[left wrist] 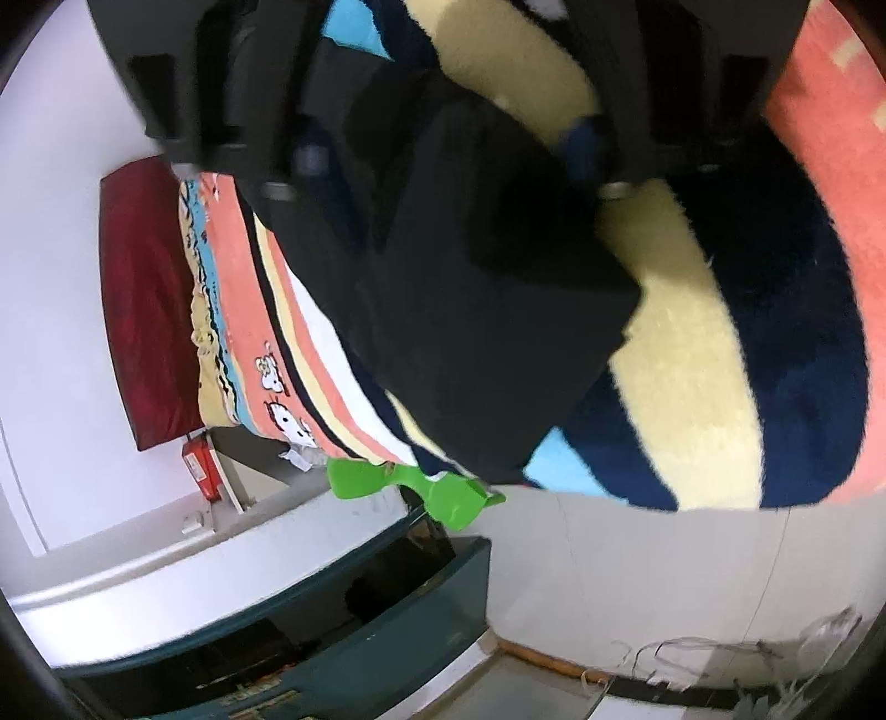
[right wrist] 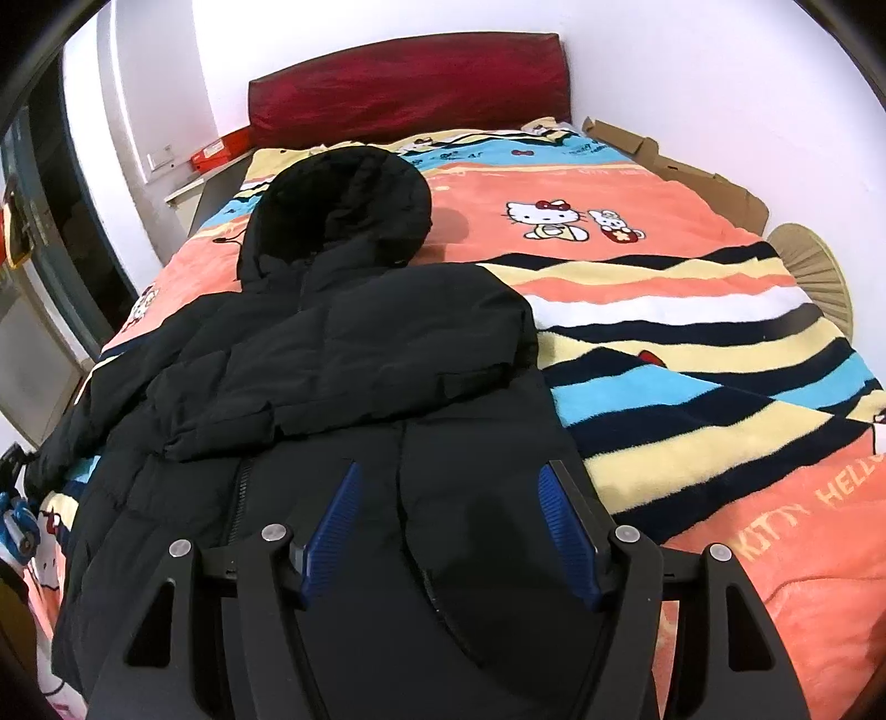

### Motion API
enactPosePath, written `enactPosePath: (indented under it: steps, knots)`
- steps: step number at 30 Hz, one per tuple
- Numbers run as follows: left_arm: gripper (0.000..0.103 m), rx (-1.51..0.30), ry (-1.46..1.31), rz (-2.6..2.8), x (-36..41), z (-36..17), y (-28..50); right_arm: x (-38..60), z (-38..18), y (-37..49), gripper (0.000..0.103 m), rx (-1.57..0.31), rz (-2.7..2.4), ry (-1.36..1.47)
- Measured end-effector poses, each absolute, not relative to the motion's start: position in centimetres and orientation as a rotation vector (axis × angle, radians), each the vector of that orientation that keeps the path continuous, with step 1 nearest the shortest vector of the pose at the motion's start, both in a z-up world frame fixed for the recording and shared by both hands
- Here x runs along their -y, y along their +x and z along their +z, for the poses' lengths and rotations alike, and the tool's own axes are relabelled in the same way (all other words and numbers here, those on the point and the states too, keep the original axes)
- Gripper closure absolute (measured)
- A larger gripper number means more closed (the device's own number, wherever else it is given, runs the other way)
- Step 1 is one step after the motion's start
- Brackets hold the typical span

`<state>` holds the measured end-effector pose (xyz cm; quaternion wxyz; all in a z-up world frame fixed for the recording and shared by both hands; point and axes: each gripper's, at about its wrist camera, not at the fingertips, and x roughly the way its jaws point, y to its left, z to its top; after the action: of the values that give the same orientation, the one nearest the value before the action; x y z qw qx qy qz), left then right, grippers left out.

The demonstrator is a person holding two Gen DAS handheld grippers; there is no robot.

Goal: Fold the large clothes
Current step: 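Grasp the sleeve nearest the left gripper with the left gripper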

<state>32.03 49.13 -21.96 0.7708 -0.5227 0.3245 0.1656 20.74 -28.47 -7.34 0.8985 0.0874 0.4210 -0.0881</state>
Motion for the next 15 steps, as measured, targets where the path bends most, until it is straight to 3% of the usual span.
enactPosePath:
  steps: [2, 6, 15]
  knots:
    - [0.081, -0.691, -1.188, 0.317, -49.5, -22.6, 31.7, 28.6, -7.4, 20.7, 0.037, -0.869, -0.187, 0.187]
    - [0.091, -0.679, -1.164, 0.277, -49.0, -21.7, 31.5, 28.7, -7.3, 20.3, 0.037, -0.864, -0.183, 0.195]
    - [0.093, -0.665, -1.023, 0.215, -46.2, -16.5, 31.1, 29.3, -5.8, 18.7, 0.037, -0.821, -0.164, 0.204]
